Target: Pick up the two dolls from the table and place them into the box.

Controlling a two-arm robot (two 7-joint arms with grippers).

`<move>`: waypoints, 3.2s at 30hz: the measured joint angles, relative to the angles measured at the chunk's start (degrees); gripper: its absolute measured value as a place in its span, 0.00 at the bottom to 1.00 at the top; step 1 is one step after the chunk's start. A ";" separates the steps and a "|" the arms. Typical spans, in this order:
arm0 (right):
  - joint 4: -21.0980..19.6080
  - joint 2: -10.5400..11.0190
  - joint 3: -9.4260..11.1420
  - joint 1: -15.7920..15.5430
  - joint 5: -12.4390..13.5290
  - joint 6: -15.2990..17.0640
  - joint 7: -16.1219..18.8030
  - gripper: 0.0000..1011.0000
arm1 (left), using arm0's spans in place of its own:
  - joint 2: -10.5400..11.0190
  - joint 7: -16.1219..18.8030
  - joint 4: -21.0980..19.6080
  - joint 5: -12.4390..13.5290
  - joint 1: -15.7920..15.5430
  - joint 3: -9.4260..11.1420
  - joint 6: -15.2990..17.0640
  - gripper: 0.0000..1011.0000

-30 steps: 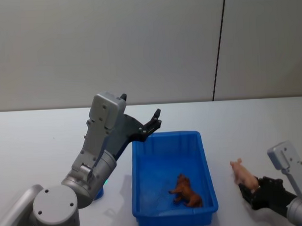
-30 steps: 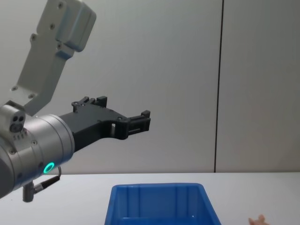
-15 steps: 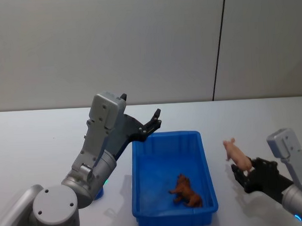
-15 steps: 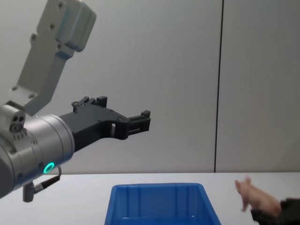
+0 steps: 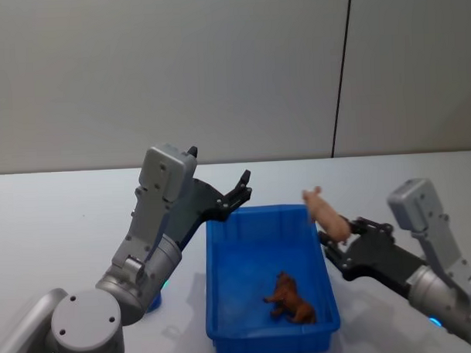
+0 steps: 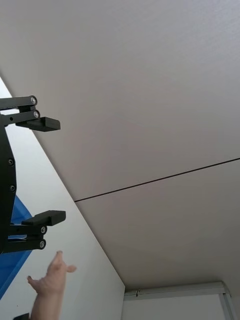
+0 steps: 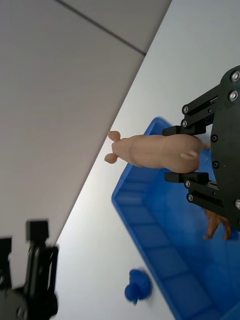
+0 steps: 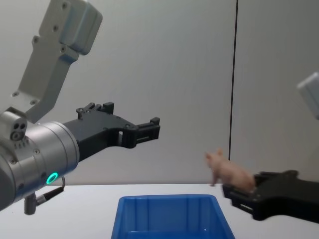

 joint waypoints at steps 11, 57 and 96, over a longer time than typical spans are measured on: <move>-0.32 -2.17 -2.33 1.08 -2.07 0.55 3.06 0.59 | 0.00 0.00 0.00 0.00 0.00 0.00 0.00 0.99; 2.45 3.55 2.45 -0.78 1.38 -0.98 0.24 0.99 | 1.66 5.44 -3.83 -0.11 3.22 -0.35 3.77 0.99; 2.63 4.10 2.86 -0.96 1.68 -1.05 0.21 0.99 | 11.53 9.11 -4.20 -12.57 17.70 -3.06 3.09 0.99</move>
